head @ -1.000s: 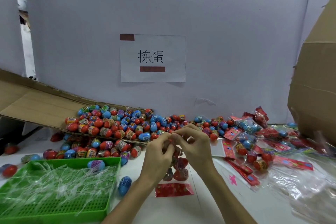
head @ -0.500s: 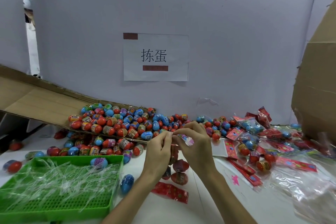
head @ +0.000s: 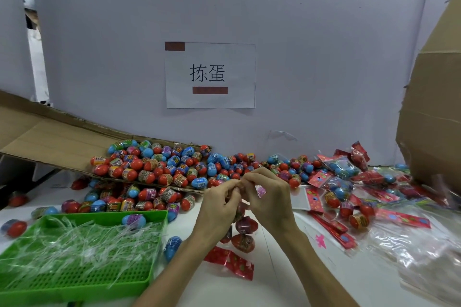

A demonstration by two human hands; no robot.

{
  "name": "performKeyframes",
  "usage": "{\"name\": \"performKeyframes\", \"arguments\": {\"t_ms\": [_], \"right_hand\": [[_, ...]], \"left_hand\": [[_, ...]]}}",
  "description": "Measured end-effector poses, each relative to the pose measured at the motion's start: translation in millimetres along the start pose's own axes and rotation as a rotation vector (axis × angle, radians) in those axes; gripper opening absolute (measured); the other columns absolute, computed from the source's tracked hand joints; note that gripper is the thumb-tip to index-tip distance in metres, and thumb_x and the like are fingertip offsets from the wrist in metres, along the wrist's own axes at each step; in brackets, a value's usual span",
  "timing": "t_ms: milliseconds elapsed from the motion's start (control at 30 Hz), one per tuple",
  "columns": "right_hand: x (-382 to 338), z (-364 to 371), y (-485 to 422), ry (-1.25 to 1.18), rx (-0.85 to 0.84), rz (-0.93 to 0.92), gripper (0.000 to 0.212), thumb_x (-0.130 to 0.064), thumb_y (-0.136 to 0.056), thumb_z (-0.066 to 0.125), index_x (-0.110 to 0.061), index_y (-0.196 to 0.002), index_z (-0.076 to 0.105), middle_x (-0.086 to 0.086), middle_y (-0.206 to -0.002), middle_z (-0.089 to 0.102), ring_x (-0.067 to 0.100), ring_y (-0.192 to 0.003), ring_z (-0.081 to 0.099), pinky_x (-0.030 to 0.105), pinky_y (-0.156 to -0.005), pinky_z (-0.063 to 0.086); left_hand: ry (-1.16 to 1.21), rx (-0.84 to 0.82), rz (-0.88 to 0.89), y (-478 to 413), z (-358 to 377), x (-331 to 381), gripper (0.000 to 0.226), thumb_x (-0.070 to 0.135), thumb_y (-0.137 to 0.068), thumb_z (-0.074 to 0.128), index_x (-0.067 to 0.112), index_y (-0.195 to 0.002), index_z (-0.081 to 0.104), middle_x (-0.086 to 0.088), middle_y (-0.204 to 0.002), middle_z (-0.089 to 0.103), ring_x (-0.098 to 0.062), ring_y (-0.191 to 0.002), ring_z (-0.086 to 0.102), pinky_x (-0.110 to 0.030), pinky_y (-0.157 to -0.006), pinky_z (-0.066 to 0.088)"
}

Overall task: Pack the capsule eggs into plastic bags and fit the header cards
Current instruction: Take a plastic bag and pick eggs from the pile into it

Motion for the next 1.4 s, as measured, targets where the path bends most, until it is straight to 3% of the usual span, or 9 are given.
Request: {"name": "performKeyframes", "arguments": {"t_ms": [67, 300, 500, 667, 867, 1067, 1133, 1233, 1400], "right_hand": [[2.3, 1.3, 0.9, -0.081, 0.029, 0.107, 0.013, 0.001, -0.087, 0.075, -0.011, -0.088, 0.079, -0.005, -0.083, 0.070, 0.007, -0.076, 0.064, 0.018, -0.068, 0.054], [41.3, -26.5, -1.6, -0.213, 0.252, 0.511, 0.005, -0.010, -0.095, 0.069, -0.013, -0.095, 0.073, -0.003, -0.082, 0.070, 0.016, -0.079, 0.068, 0.029, -0.072, 0.059], [4.0, 0.0, -3.9, -0.118, -0.073, 0.032, 0.010, -0.007, -0.084, 0.082, -0.012, -0.091, 0.078, -0.004, -0.086, 0.068, 0.008, -0.076, 0.063, 0.020, -0.066, 0.054], [3.1, 1.2, -0.7, -0.064, -0.044, -0.009, 0.009, -0.004, -0.084, 0.081, -0.012, -0.088, 0.079, -0.004, -0.084, 0.069, 0.007, -0.074, 0.063, 0.020, -0.065, 0.054], [39.2, -12.6, -0.1, -0.365, 0.197, 0.547, 0.014, -0.013, -0.092, 0.073, -0.021, -0.081, 0.072, -0.006, -0.071, 0.069, 0.006, -0.067, 0.066, 0.020, -0.065, 0.056], [103.5, -85.6, 21.8, -0.064, 0.636, 0.902, 0.019, -0.002, -0.093, 0.069, -0.003, -0.111, 0.073, 0.013, -0.093, 0.075, 0.019, -0.075, 0.072, 0.028, -0.065, 0.059], [120.0, -91.7, 23.0, 0.085, 0.396, 1.008, 0.054, 0.003, -0.092, 0.065, -0.004, -0.144, 0.053, 0.024, -0.125, 0.067, 0.034, -0.100, 0.070, 0.044, -0.081, 0.060], [109.9, -67.9, 16.5, 0.244, -0.087, 0.975, 0.100, -0.002, -0.093, 0.065, -0.026, -0.164, -0.002, 0.016, -0.168, 0.015, 0.041, -0.142, 0.040, 0.054, -0.108, 0.045], [70.9, -24.4, 7.7, 0.124, -0.231, 0.828, 0.094, -0.028, -0.103, 0.058, -0.031, -0.160, -0.017, 0.004, -0.171, -0.008, 0.033, -0.151, 0.028, 0.046, -0.114, 0.037]], "left_hand": [[-0.020, 0.002, 0.004, -1.3, -0.2, -1.0, 0.024, 0.011, -0.105, 0.054, 0.020, -0.113, 0.075, 0.018, -0.081, 0.071, -0.008, -0.081, 0.071, -0.025, -0.068, 0.060], [0.128, -0.001, -0.107, 0.2, -3.4, -2.1, 0.032, 0.005, -0.106, 0.050, 0.027, -0.100, 0.072, 0.016, -0.086, 0.077, -0.010, -0.074, 0.077, -0.020, -0.064, 0.060], [0.040, 0.031, -0.061, 0.5, -4.9, 2.7, 0.023, 0.007, -0.106, 0.053, 0.017, -0.116, 0.071, 0.022, -0.081, 0.070, 0.015, -0.083, 0.068, -0.004, -0.069, 0.051], [-0.014, -0.001, -0.032, 4.1, -2.5, 7.6, 0.024, 0.006, -0.105, 0.053, 0.022, -0.115, 0.068, 0.023, -0.085, 0.065, 0.019, -0.081, 0.066, -0.002, -0.067, 0.049], [0.089, 0.025, -0.135, 0.9, -3.1, 0.5, 0.029, 0.004, -0.106, 0.050, 0.023, -0.098, 0.070, 0.010, -0.084, 0.074, -0.005, -0.076, 0.074, -0.017, -0.063, 0.059], [0.197, 0.230, -0.309, -2.0, -17.8, -17.0, 0.028, 0.010, -0.108, 0.048, 0.023, -0.101, 0.072, 0.002, -0.088, 0.077, -0.029, -0.085, 0.073, -0.050, -0.074, 0.064], [0.208, 0.274, -0.345, -1.3, -20.2, -20.3, 0.031, 0.012, -0.108, 0.047, 0.027, -0.099, 0.072, 0.000, -0.088, 0.075, -0.022, -0.085, 0.072, -0.052, -0.075, 0.064], [0.269, 0.297, -0.388, -0.7, -19.3, -25.2, 0.032, 0.013, -0.108, 0.047, 0.030, -0.096, 0.072, -0.004, -0.087, 0.076, -0.022, -0.085, 0.071, -0.058, -0.079, 0.061], [0.375, 0.290, -0.442, -2.0, -15.9, -31.9, 0.030, 0.010, -0.109, 0.044, 0.020, -0.100, 0.071, -0.001, -0.088, 0.080, -0.015, -0.091, 0.077, -0.044, -0.086, 0.062]]}}
Point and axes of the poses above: each hand's wrist, its own y-axis away from the middle knuckle, its own z-axis out of the palm, x = y × z, the point moved 5 cm from there along -y, towards the middle knuckle
